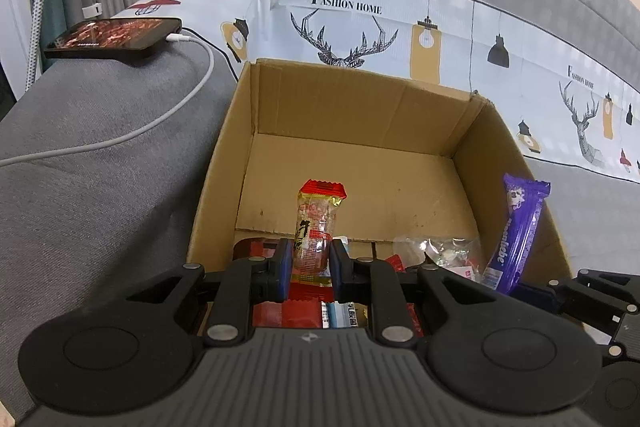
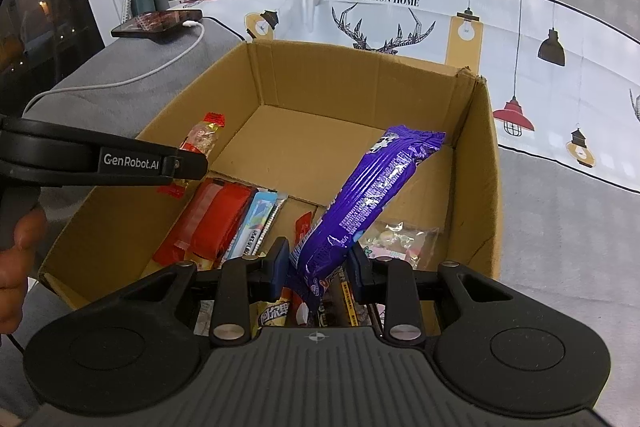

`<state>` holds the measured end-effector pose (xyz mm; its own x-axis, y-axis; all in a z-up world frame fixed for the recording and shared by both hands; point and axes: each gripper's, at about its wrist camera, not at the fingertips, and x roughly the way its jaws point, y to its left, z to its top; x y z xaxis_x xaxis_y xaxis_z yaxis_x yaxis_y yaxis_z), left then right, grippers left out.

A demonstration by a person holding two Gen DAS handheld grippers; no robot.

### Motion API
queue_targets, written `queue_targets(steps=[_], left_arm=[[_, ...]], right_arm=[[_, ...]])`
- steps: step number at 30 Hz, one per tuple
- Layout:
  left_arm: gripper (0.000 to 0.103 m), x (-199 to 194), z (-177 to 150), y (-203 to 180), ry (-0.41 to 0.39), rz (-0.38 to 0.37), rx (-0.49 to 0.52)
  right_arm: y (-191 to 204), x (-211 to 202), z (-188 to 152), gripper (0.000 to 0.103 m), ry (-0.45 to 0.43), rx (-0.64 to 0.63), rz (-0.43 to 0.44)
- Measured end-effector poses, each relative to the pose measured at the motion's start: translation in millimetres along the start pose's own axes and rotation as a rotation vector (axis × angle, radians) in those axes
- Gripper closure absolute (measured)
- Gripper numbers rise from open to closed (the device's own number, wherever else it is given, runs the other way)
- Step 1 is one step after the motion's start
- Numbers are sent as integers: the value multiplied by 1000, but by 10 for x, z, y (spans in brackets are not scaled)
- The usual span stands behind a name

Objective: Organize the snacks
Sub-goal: 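Open both grippers to drop the packet and purple bar into the box, then lift both tools up and away from the box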

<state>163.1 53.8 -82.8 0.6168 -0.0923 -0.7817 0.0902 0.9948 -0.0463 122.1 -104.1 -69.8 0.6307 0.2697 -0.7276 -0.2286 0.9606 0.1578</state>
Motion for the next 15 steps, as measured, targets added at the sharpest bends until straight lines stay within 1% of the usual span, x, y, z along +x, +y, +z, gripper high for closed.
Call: queue_targets(steps=[3, 4, 5, 6, 7, 8, 9, 10, 12, 15], left_arm=[[81, 31, 3, 8, 15, 2, -1], [80, 35, 4, 10, 19, 3, -2], [76, 20, 5, 6, 10, 8, 3], [47, -9, 6, -7, -4, 15, 14], [6, -40, 11, -22, -18, 25, 24], [2, -97, 12, -31, -47, 48, 28], [0, -163, -2, -37, -83, 60, 28], [0, -218, -12, -47, -107, 63, 35], [0, -293, -22, -74, -108, 62, 60], [0, -391, -48, -80, -76, 71, 42]], right_arm=[[3, 25, 5, 70, 1, -2, -4], [-1, 34, 8, 70, 1, -1, -6], [-4, 40, 9, 69, 0, 0, -9], [-5, 46, 15, 69, 1, 1, -11], [-8, 45, 21, 60, -3, 5, -18], [-18, 36, 35, 37, -10, 13, -26], [-31, 27, 48, 26, -17, 19, -34], [-43, -1, 61, 12, -33, 27, -44], [-56, -94, 82, 11, -79, 36, -75], [-65, -199, 107, 10, -92, 21, -83]])
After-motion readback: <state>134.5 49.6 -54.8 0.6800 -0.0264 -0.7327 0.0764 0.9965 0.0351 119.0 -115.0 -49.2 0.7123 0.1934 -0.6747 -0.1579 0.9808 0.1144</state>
